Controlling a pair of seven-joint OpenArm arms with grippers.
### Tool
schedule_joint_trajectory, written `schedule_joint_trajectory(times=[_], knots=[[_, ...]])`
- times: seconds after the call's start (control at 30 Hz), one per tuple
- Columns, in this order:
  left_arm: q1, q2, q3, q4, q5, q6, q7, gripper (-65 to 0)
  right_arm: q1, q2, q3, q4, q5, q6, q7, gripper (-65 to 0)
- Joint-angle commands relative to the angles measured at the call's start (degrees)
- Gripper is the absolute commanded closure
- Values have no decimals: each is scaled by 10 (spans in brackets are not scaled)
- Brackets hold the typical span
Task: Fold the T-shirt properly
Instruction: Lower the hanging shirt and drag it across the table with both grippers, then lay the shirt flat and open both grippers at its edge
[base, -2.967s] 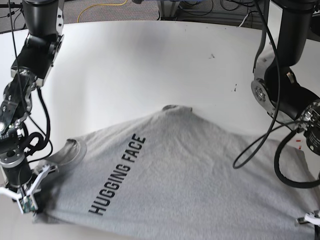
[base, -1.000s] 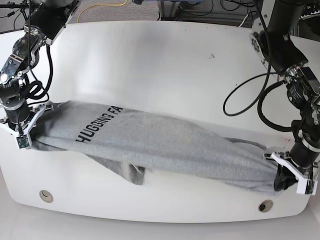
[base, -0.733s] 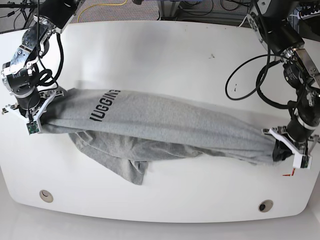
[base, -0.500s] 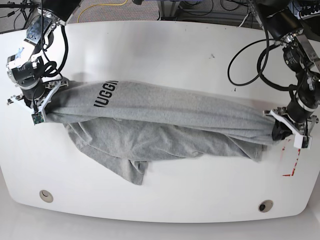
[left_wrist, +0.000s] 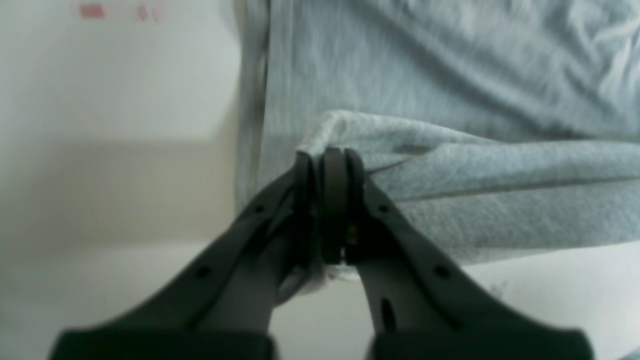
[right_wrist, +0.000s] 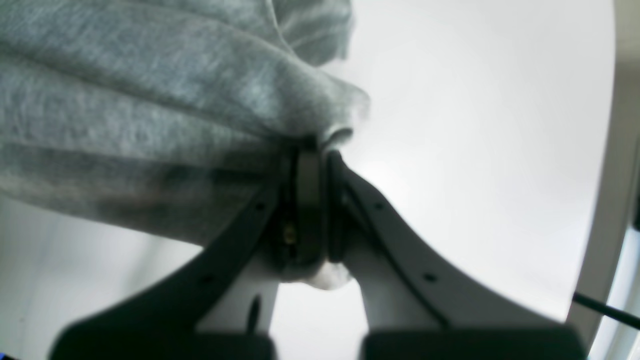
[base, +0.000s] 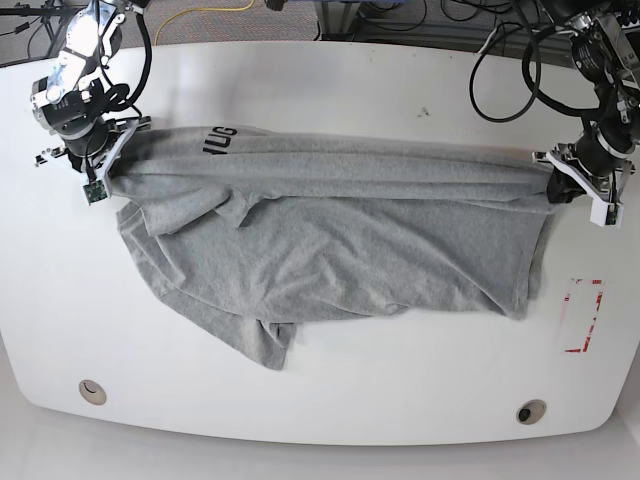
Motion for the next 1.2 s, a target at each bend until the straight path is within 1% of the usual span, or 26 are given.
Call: schedule_joint_trajectory(times=[0.0,0.17,0.3,0.37,0.5,0.73,0.83,0.97,1.03,1.1,1.13,1.17], knots=[[16,-9,-5,11,-3,1,-12,-3,-11,6,3,10,-2,-5,6,-14],[53,-9,-5,11,-2,1,-12,-3,-39,4,3,10,0,-5,6,-14],[72,-9,-5,9,0,1,-12,-3,-55,-13,4,9,-4,-5,6,-14],[79,-9,-5,9,0,1,-12,-3,-63,-13,4,9,-4,-5,6,-14],[92,-27,-3,8,0,1,-12,-3,-80,-15,4,9,-4,-5,6,-14],[103,-35,-5,6,1,1,-12,-4,-105,-16,2,8,-2,-5,6,-19],[115,-49,-3,6,1,1,-12,-4,-111,-16,2,7,-2,-5,6,-21],[118,-54,-2,5,1,1,-12,-6,-113,-28,2,7,-4,-5,5,-22],[119,-55,-2,5,1,1,-12,-7,-113,-30,3,7,-4,-5,4,-52],[120,-55,-2,5,1,1,-12,-18,-116,-31,3,7,-5,-5,4,-124],[120,-55,-2,5,1,1,-11,-35,-121,-32,3,7,-5,-5,4,-163],[120,-55,-2,5,1,1,-6,-63,-124,-34,3,7,-5,-5,4,-220]])
